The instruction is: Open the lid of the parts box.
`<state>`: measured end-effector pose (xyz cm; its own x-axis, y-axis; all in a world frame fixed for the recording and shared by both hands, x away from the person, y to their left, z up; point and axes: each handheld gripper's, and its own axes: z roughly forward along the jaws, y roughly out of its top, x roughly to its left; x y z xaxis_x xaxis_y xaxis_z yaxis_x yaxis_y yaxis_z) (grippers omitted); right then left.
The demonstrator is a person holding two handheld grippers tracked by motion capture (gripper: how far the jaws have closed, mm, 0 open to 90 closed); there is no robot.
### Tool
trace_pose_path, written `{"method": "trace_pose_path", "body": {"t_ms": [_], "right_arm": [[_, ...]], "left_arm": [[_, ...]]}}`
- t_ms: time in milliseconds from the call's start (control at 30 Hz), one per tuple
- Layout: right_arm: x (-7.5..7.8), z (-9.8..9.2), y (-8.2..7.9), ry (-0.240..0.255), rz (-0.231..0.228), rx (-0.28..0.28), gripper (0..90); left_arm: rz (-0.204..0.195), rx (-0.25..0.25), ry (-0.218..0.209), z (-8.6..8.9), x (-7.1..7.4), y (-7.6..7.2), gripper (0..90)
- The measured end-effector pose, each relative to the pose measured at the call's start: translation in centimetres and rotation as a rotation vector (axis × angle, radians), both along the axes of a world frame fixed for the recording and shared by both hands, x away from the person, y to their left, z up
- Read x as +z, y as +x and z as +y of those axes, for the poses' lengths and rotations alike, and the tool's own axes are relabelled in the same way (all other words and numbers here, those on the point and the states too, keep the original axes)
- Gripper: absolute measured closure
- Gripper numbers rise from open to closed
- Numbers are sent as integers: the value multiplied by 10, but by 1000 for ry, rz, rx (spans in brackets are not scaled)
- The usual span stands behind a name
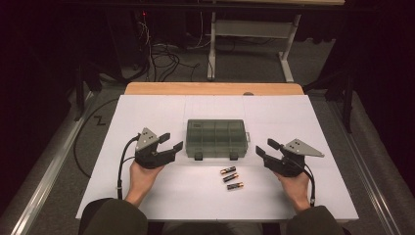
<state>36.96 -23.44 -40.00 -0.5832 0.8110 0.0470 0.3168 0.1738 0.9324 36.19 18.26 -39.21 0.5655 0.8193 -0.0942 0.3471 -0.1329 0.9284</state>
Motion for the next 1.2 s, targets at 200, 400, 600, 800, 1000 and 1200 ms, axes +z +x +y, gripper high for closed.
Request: {"method": "trace_pose_path", "body": {"t_ms": [200, 400, 600, 800, 1000, 1200], "right_arm": [[0, 3, 2, -2, 1, 8, 451], [-1, 10, 6, -14, 14, 28, 455], [-2, 14, 10, -27, 32, 35, 487], [-1, 17, 12, -39, 64, 52, 513], [4, 20, 13, -93, 104, 73, 593], [7, 21, 13, -131, 129, 89, 671]], "left_arm": [[3, -11, -5, -4, -1, 4, 391], [16, -26, -6, -9, -2, 8, 386], [34, -47, -2, -12, -2, 13, 390], [42, -59, 4, -14, 1, 13, 404], [77, -63, 36, -14, 9, 12, 445], [97, -64, 69, -14, 12, 10, 484]]}}
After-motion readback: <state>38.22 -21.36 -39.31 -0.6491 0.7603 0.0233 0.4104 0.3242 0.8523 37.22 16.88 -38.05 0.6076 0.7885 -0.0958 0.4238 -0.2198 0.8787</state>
